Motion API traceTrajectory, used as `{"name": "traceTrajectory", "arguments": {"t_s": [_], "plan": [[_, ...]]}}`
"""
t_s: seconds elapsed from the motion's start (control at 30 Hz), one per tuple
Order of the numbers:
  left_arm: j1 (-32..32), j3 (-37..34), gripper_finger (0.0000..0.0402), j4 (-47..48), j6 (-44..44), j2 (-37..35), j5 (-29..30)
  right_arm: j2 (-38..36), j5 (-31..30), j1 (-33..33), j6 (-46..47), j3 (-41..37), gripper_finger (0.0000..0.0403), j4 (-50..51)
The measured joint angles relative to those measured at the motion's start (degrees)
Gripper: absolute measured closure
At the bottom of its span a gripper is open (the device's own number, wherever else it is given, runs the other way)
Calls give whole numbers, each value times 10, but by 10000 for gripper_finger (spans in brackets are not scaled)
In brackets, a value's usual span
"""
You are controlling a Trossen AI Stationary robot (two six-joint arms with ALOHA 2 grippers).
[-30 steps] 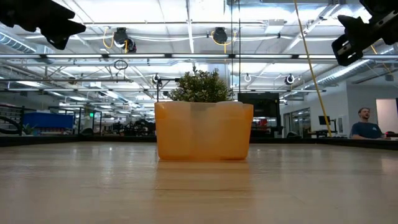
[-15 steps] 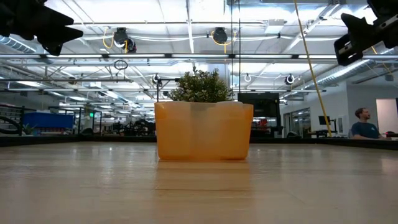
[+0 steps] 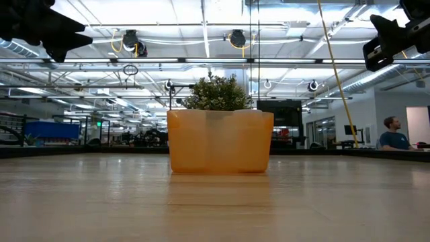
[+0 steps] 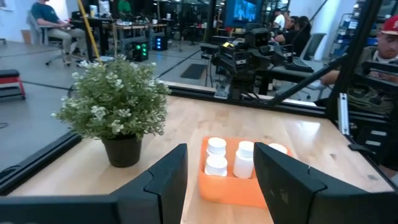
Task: Pick and place pill bottles into a basket
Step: Return to Home Position
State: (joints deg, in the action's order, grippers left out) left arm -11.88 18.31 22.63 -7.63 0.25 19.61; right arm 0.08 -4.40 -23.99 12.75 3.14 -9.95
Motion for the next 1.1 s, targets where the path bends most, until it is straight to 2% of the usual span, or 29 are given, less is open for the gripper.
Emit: {"name": "traceTrajectory", "arguments": {"t_s": [0.27,0.4,0.6,0.77,1.1], "plan": [[40,0,215,-5,-4,0,11,0,-1,0,-1,-1,230,-3],[60,0,215,-5,-7,0,10,0,-2,0,-32,-1,230,-30],[75,0,215,-5,-7,0,-21,0,-1,0,-57,-1,226,-58],[82,1,215,-3,-5,0,-46,0,0,0,-57,-1,229,-61],[82,1,215,0,-17,0,-40,0,-1,0,-10,-2,226,-64]]}}
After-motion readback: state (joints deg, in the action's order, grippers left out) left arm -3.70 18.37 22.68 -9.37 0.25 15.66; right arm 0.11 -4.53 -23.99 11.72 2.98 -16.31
